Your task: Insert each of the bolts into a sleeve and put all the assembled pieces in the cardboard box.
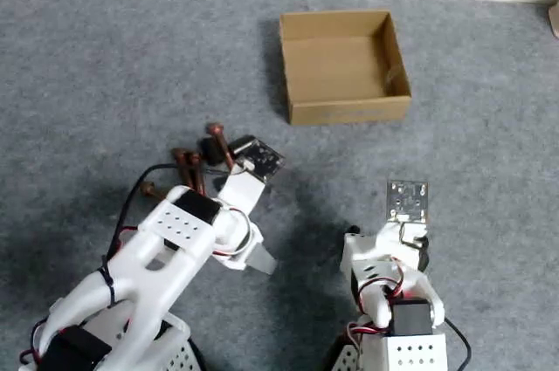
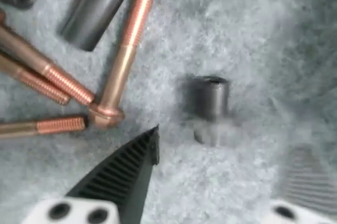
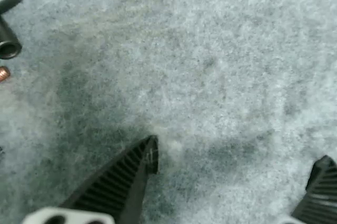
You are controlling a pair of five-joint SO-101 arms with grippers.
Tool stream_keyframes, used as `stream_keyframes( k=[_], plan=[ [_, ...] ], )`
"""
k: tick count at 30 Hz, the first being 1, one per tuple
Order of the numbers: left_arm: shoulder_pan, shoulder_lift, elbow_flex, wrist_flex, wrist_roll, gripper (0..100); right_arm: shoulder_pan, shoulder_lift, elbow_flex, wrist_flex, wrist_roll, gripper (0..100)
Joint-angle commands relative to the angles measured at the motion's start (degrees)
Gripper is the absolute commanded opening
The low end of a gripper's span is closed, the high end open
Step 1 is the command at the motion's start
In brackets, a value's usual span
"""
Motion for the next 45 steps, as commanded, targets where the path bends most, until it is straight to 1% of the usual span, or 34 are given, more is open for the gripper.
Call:
stream_keyframes(
  k=[1, 3, 7, 8, 9, 11, 13, 15, 18, 21, 24, 26, 28, 31, 36, 37, 39, 41, 45],
  plan=[
    [-4.0, -1.71, -2.33, 0.79, 3.6, 47, 1.54, -0.31, 5.49, 0.13, 0.53, 40.6],
    [-8.92, -1.71, -4.18, 0.79, 6.59, 45, 5.85, -0.31, 5.41, -0.31, 0.53, 40.6],
    [-21.76, -1.27, -8.84, 1.14, 13.54, 44, 17.63, -0.31, 4.88, -3.47, 1.14, 40.6],
    [-24.4, -1.27, -9.63, 1.14, 15.21, 44, 18.86, -0.31, 4.79, -3.38, 3.25, 40.6],
    [-26.51, -1.27, -10.07, 1.14, 16.79, 45, 18.59, -0.31, 4.79, -3.38, 6.07, 40.6],
    [-29.32, -1.19, -10.51, 1.23, 19.43, 46, 15.34, -0.31, 4.79, -2.07, 10.55, 40.6],
    [-31.25, -1.19, -10.68, 1.23, 21.89, 48, 10.51, -0.31, 4.79, -1.27, 12.22, 40.6],
    [-33.01, -1.19, -10.77, 1.23, 23.47, 49, 6.2, -0.31, 4.26, -1.45, 12.31, 40.6],
    [-35.38, -1.19, -11.47, 1.23, 25.23, 49, -0.48, -0.22, -0.31, -1.36, 12.22, 40.6],
    [-37.93, -1.45, -11.74, 1.23, 27.34, 49, -7.34, 0.13, -6.11, -1.45, 8.97, 40.6],
    [-39.96, -1.63, -11.74, 1.23, 28.57, 49, -16.57, 5.32, -12.88, -2.77, 7.56, 40.6],
    [-40.75, -1.63, -11.74, 0.97, 29.63, 49, -21.32, 13.41, -16.57, -5.41, 7.56, 40.6],
    [-41.19, -1.63, -11.74, 0.79, 30.59, 49, -24.57, 24.4, -19.91, -8.92, 7.56, 40.6],
    [-42.42, -1.63, -12.18, 0.79, 31.56, 49, -28.26, 42.95, -28.26, -14.2, 7.65, 40.6],
    [-46.64, -1.27, -13.14, 0.79, 32.09, 49, -37.14, 70.29, -44.18, -21.58, 6.51, 40.6],
    [-47.43, -1.36, -13.14, 0.79, 33.14, 49, -38.37, 75.03, -47.25, -23.16, 3.96, 40.6],
    [-49.27, -1.36, -13.14, 0.79, 34.64, 49, -40.22, 84.26, -53.49, -26.15, -3.87, 40.6],
    [-50.42, -1.36, -13.14, 0.79, 34.81, 49, -40.84, 92.7, -59.65, -27.74, -10.02, 40.6],
    [-50.95, -1.36, -13.14, 0.79, 34.81, 49, -40.92, 106.95, -71.16, -28.09, -17.14, 40.6]
  ],
)
